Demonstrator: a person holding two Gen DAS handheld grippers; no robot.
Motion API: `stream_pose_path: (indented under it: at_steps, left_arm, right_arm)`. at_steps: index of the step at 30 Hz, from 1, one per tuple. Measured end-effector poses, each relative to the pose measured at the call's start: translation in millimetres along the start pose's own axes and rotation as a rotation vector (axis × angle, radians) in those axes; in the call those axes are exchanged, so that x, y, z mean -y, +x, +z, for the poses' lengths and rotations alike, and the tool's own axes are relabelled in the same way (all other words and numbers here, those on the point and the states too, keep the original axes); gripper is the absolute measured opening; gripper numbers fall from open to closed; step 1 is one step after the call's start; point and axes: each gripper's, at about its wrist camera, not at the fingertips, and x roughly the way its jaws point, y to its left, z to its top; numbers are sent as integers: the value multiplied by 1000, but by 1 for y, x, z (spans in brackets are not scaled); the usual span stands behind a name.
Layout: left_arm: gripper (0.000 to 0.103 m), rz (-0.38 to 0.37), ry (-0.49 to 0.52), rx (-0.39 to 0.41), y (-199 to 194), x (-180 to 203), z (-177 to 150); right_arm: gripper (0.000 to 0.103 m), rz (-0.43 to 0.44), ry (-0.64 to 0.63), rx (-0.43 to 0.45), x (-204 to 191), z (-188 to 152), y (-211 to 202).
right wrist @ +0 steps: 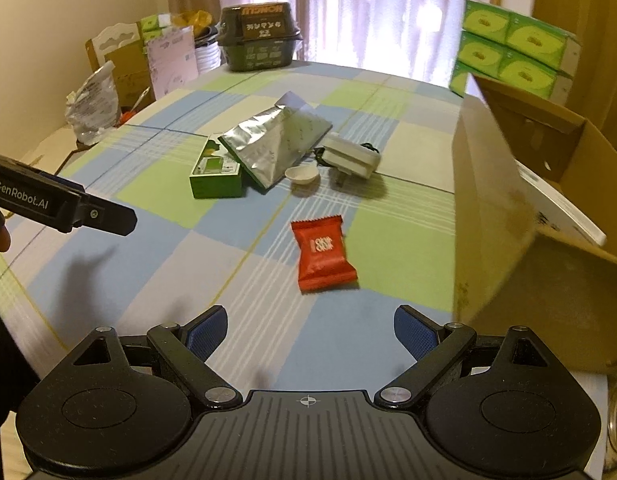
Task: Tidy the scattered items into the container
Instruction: 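Move both tools back over the green spray box and red candy, then grasp the red candy packet with the right tool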
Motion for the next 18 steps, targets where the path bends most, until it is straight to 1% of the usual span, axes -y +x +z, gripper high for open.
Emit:
stream_pose_path:
  at_steps: [10, 11, 12, 13, 18]
  left_arm:
    - [101, -7, -4, -5, 29, -10, 17]
    - [101, -10, -4, -3, 33, -10, 19]
    - [101, -12, -1, -2, 37, -10, 21]
    - [101, -13, 4, 0, 41, -9, 22]
    - [101, -9, 29, 4, 59, -8, 32]
  right_arm:
    - [95, -7, -34, 5, 8, 24, 49]
    - [90, -7, -42, 1, 9, 26, 54]
    - [78, -5, -52, -6, 10, 27, 58]
    - [76, -5, -62, -14, 11, 29, 63]
    - [76, -3, -86, -31, 14, 31, 81]
